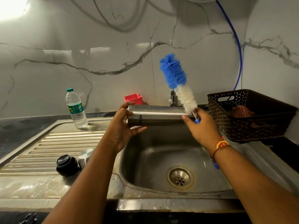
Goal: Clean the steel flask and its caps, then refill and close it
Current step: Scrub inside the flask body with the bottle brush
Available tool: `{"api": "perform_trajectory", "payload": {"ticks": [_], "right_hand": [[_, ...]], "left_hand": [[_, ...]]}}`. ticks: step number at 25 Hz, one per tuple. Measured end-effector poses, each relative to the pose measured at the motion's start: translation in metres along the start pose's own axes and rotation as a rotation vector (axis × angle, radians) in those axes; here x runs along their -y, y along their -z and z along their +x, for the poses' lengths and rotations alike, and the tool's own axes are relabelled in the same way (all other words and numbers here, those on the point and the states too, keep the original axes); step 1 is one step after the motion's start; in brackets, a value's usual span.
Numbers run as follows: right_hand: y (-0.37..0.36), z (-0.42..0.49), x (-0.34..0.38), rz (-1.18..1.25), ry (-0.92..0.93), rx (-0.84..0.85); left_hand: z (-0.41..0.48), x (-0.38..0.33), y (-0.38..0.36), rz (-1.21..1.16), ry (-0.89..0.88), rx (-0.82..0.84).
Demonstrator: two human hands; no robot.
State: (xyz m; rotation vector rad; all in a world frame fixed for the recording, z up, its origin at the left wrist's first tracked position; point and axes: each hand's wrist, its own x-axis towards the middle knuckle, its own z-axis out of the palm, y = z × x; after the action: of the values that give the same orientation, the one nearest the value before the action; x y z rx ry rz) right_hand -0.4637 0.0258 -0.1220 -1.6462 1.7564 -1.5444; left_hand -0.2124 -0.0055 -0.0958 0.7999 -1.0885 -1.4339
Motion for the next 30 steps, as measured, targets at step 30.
{"api": "perform_trajectory", "payload": {"ticks": [30], "right_hand": [[-0.041,-0.046,0.036,-0.071,0.007,0.571]], "left_hand": [[0.015,0.006,0.009,-0.336,-0.043,-0.285]]}}
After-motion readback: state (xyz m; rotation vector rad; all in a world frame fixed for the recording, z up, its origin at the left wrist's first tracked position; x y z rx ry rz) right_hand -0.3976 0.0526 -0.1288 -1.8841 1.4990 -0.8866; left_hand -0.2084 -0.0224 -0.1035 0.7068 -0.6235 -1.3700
